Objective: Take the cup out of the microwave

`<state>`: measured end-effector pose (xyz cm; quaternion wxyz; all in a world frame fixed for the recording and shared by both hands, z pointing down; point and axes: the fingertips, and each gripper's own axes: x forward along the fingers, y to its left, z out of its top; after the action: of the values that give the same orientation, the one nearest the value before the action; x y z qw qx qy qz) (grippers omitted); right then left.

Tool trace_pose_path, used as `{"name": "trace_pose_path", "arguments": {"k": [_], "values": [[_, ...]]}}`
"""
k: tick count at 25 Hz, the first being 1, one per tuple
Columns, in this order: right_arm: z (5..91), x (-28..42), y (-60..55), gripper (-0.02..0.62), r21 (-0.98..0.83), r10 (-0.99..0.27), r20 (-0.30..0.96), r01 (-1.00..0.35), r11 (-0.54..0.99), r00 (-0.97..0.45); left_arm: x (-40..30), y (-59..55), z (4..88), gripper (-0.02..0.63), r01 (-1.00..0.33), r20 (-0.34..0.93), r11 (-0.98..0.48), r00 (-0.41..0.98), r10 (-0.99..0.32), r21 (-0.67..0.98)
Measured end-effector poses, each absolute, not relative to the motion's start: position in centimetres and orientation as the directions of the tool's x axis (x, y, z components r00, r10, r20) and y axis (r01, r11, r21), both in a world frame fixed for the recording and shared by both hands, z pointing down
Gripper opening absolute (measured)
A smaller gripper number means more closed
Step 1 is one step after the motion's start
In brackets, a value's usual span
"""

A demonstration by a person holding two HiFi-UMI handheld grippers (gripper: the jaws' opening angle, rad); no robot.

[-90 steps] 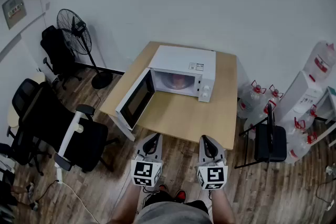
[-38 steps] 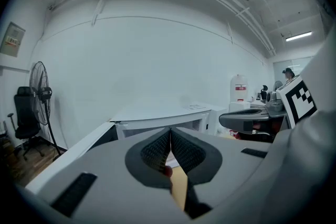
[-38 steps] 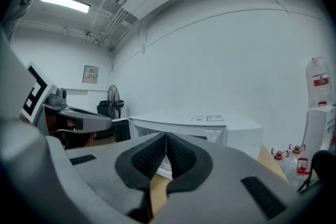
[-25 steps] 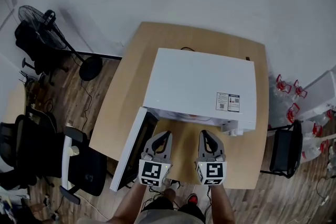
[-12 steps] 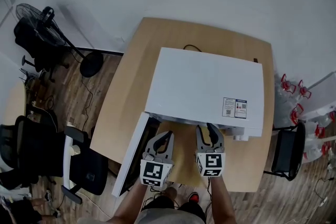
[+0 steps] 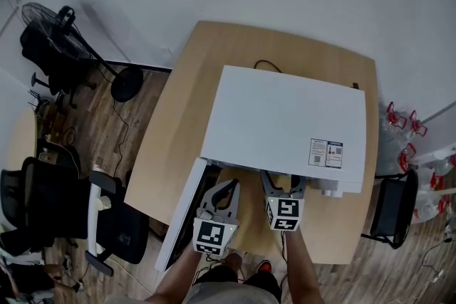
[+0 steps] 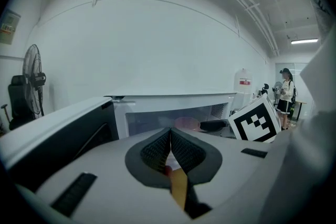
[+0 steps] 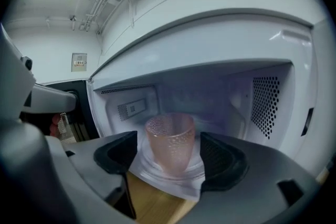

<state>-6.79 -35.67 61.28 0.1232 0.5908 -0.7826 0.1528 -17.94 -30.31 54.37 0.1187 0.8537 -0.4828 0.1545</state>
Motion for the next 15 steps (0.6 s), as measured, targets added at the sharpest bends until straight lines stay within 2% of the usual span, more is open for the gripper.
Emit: {"name": "trace_pose_path", "arguments": {"k": [15], "values": [[62.7,-6.7,-37.7,0.364,-0.077,-0.885,0.392,-0.967,0.243,-0.253,-18.0,-31.2,55.1,0.023,-0.859,0.390,-0.510,0.486,-0.782,0.047]]}}
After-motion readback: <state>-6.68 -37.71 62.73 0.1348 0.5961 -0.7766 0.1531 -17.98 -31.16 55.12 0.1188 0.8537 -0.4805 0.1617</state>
